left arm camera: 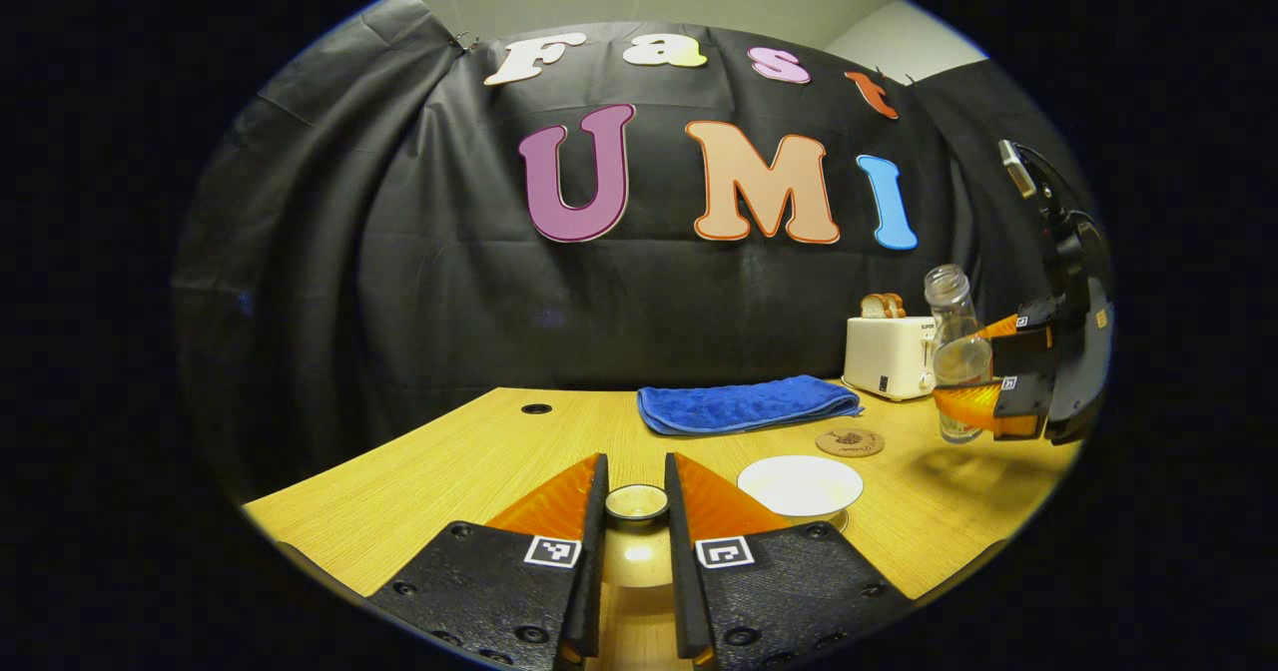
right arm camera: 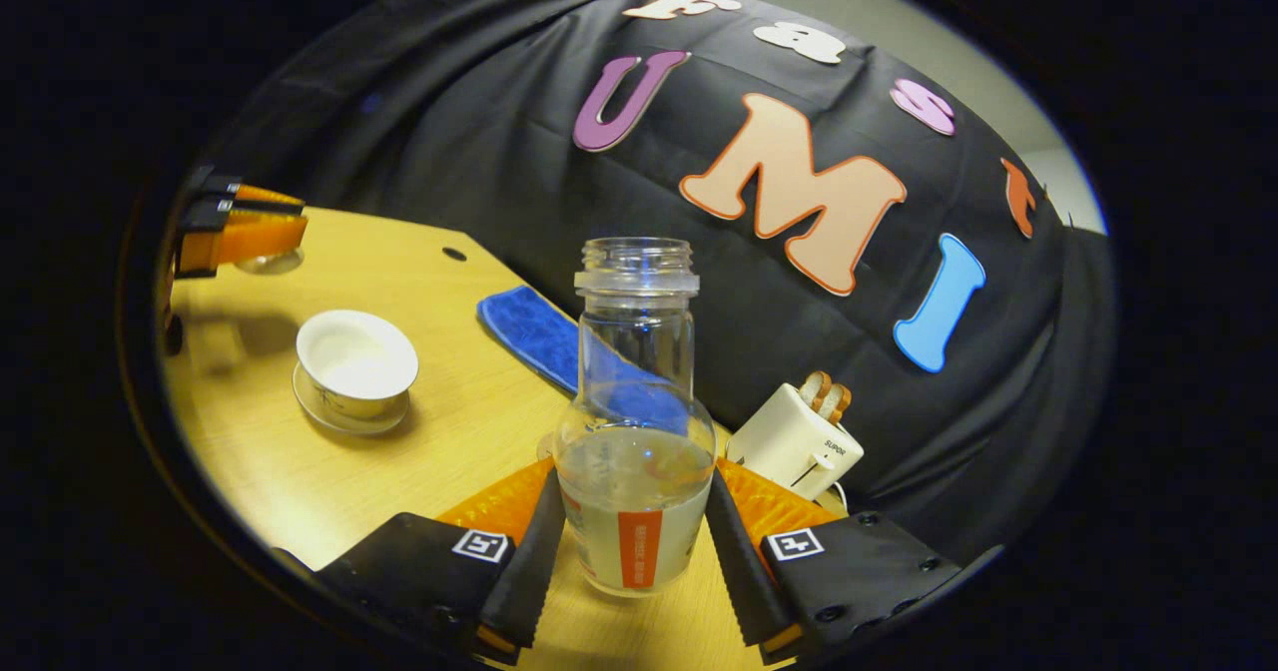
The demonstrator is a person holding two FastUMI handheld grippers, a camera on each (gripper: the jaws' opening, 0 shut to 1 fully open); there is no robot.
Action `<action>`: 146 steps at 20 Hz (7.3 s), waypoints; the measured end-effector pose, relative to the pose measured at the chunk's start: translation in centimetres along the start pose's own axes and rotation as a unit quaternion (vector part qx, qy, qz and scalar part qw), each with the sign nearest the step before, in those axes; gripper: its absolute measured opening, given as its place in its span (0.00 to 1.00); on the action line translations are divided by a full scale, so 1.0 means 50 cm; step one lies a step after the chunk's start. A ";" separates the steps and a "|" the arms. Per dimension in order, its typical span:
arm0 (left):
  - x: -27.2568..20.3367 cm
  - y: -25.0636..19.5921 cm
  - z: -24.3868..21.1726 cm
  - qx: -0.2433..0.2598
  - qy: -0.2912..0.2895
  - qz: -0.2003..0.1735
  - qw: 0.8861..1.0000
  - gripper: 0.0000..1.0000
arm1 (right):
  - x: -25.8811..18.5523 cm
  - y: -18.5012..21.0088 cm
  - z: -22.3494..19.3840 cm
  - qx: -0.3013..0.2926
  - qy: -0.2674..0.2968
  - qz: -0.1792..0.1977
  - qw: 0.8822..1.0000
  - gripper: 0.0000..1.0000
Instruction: Open the teacup lid with one hand, grasp the water bottle and pour water into the teacup with the other hand; after pouring, place the water bottle on the coaster and then close the teacup lid.
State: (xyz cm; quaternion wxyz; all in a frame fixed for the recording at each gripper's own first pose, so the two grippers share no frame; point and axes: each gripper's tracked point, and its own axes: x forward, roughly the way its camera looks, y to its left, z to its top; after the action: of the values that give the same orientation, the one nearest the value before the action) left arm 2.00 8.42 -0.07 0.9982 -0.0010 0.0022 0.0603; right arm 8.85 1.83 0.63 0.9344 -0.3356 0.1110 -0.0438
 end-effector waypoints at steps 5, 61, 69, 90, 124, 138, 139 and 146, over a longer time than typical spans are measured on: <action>-0.002 0.005 -0.003 0.000 0.000 0.005 1.000 0.27 | 0.018 0.027 -0.004 -0.086 0.005 -0.006 0.996 0.77; -0.010 0.014 0.007 0.002 0.002 0.016 1.000 0.27 | 0.010 0.080 0.128 -0.604 -0.164 -0.137 0.767 0.78; -0.011 0.015 0.009 0.003 0.003 0.015 1.000 0.27 | 0.032 0.103 0.075 -0.486 -0.123 -0.062 0.863 0.80; -0.015 0.013 0.007 0.002 0.003 0.013 1.000 0.27 | 0.123 0.043 0.069 0.135 -0.078 0.035 0.987 0.78; -0.010 0.009 0.007 0.002 0.002 0.013 1.000 0.27 | 0.253 0.025 -0.015 0.297 -0.029 0.035 0.954 0.98; -0.010 0.001 0.008 0.002 0.002 0.004 1.000 0.27 | 0.182 0.015 -0.030 0.328 -0.043 0.047 0.943 0.96; -0.012 -0.001 0.008 0.002 0.002 0.001 1.000 0.27 | 0.169 0.012 -0.031 0.329 -0.047 0.046 0.942 0.96; -0.001 -0.023 0.004 0.001 0.003 -0.020 1.000 0.27 | 0.079 -0.006 -0.036 0.331 -0.085 0.048 0.939 0.95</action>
State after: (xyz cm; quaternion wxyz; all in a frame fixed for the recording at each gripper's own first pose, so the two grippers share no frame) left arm 2.07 7.25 0.13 0.9992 -0.0006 0.0056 0.0406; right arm 12.27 -0.12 -1.26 0.9996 -0.0040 0.0265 -0.0046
